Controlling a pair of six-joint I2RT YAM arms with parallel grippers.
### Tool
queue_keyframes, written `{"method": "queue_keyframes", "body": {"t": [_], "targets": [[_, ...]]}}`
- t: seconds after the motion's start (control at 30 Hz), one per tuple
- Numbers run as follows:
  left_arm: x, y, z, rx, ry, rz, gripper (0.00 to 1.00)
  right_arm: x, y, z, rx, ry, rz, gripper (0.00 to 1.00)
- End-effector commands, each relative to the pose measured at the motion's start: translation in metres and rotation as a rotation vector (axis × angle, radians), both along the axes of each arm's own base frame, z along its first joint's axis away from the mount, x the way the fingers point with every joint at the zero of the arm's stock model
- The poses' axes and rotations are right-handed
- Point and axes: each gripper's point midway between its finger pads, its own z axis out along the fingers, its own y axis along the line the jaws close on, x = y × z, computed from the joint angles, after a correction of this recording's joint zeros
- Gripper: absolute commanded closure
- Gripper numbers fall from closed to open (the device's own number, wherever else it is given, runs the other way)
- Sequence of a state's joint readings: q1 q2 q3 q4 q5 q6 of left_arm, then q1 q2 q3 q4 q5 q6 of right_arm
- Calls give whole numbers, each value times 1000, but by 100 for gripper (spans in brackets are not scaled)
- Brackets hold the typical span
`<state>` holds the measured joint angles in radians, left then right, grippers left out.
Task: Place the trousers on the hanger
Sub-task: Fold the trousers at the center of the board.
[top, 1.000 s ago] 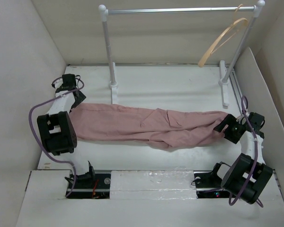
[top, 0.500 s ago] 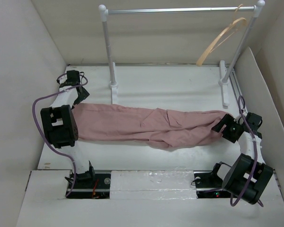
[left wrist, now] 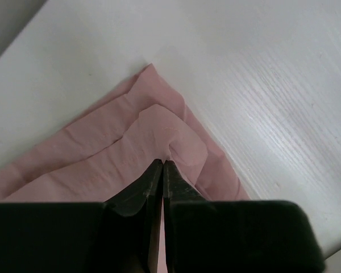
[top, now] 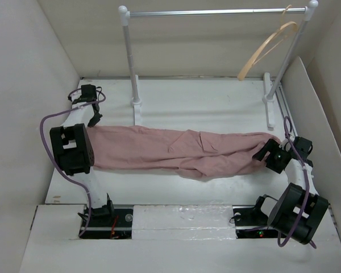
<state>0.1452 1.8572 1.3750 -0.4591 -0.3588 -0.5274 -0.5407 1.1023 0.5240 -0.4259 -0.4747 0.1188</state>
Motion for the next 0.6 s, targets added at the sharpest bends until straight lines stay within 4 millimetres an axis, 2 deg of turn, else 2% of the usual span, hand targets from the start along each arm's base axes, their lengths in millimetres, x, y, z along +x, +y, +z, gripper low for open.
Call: {"method": "queue_keyframes", "body": {"t": [0.0, 0.1, 0.13, 0.17, 0.23, 0.37, 0.43, 0.47, 0.5, 0.57], "targets": [[-6, 19, 59, 121, -68, 29, 100, 11, -7, 5, -39, -43, -10, 19], [-15, 31, 66, 197, -28, 42, 100, 11, -9, 6, -46, -46, -27, 14], [-16, 33, 66, 210, -21, 44, 100, 12, -10, 7, -46, -47, -35, 7], [-17, 35, 64, 222, -9, 44, 100, 12, -10, 8, -48, -51, -37, 4], [-14, 37, 52, 227, 24, 43, 100, 13, -9, 9, -42, -53, -31, 0], [-10, 43, 29, 245, 113, 60, 100, 14, -11, 15, -54, -53, -20, 0], [-7, 42, 17, 230, 139, 51, 72, 14, -12, 21, -60, -62, -12, 0], [-4, 37, 14, 198, 132, 40, 54, 13, -15, 24, -59, -63, -20, 0], [-1, 35, 17, 186, 109, 41, 18, 13, -15, 29, -64, -64, -17, 0], [6, 25, 26, 131, 50, 34, 3, 15, -14, 37, -63, -84, -9, 0]]}}
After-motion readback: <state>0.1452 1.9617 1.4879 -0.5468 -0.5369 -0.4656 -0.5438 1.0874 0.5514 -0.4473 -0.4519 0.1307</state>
